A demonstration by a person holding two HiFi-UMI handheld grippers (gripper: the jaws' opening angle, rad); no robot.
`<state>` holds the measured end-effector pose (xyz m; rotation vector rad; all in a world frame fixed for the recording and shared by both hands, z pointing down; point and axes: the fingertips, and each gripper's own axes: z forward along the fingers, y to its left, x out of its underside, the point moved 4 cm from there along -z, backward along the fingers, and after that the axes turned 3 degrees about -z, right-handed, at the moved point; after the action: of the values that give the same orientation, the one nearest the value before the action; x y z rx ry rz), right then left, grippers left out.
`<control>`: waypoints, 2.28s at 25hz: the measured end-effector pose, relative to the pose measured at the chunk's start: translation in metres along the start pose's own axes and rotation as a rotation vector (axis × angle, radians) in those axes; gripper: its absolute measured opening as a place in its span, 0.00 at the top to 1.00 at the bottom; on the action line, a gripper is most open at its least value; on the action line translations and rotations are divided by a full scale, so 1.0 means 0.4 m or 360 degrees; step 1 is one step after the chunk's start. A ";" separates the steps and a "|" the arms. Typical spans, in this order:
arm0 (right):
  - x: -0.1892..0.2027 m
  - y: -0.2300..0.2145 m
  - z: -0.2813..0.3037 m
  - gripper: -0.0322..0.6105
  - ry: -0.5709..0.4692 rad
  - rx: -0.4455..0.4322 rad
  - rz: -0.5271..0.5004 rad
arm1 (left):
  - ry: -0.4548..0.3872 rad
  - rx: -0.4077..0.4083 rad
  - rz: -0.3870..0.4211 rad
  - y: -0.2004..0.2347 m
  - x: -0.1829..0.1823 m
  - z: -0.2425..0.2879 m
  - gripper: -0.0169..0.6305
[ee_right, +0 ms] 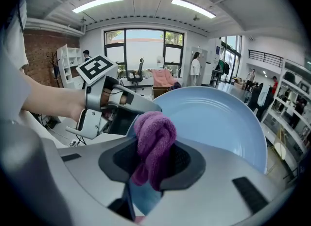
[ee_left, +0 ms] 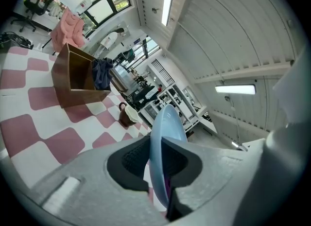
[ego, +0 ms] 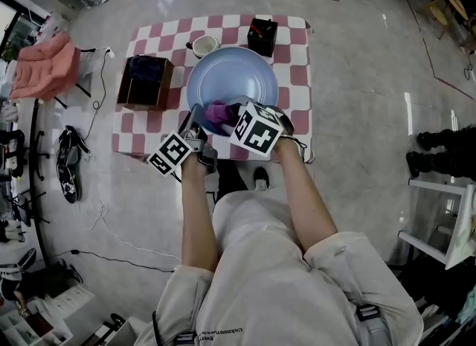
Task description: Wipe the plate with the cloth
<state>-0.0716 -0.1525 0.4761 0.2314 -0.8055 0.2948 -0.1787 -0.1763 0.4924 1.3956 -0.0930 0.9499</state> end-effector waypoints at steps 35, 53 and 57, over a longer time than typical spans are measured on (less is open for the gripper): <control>-0.095 -0.079 0.002 0.74 -0.0267 0.0623 0.0085 | 0.0135 -0.0008 0.0175 0.055 0.025 -0.166 0.90; 0.075 -0.149 -0.060 0.74 -0.0194 0.0797 0.0352 | -0.0042 -0.0318 -0.0099 0.169 0.063 -0.226 0.90; 0.130 -0.146 -0.075 0.74 -0.0135 0.0856 0.0426 | -0.0029 -0.0435 -0.0202 0.241 0.072 -0.210 0.90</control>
<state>0.0028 -0.1890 0.4892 0.6455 -0.8300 0.7593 -0.2580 -0.1014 0.5650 1.1440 -0.1411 0.7872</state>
